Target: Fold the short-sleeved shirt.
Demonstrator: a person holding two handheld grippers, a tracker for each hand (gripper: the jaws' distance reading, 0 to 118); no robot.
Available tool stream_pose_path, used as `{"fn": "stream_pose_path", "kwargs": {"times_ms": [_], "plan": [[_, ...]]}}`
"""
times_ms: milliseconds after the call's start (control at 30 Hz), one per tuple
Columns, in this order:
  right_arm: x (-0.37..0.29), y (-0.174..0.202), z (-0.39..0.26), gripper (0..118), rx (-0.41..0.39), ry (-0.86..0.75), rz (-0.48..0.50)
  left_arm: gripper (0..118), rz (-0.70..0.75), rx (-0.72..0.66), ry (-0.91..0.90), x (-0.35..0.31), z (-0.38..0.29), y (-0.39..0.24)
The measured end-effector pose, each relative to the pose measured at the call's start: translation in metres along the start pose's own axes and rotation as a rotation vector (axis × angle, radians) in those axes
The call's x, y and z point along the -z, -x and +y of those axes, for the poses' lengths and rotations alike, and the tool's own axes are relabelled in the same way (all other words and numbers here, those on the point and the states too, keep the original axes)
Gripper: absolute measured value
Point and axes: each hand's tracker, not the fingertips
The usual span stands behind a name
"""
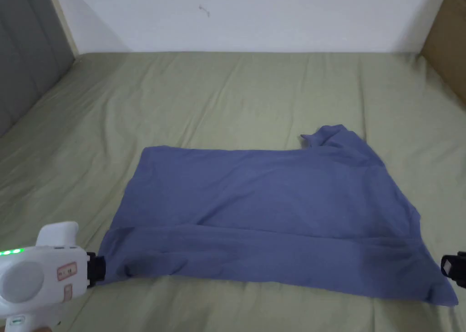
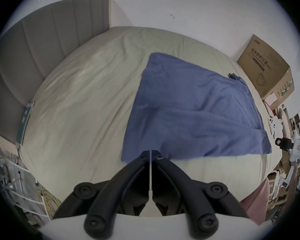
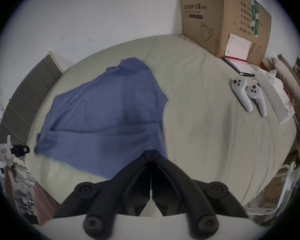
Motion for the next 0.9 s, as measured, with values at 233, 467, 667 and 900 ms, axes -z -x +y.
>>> {"fn": "stream_pose_path", "kwargs": {"times_ms": [233,467,667,900], "plan": [[0.004,0.005,-0.033,0,0.01,0.07,0.027,13,0.015,-0.051,0.007,0.002,-0.01,0.008],[-0.003,0.001,-0.039,0,0.056,0.068,0.033,105,0.046,-0.103,0.013,0.04,0.018,0.027],[-0.007,-0.005,-0.047,0,0.068,0.083,0.013,8,0.111,-0.014,0.079,0.065,0.014,0.018],[-0.002,-0.01,-0.039,1,0.079,0.083,0.005,7,0.086,0.015,0.089,0.061,0.024,0.013]]}}
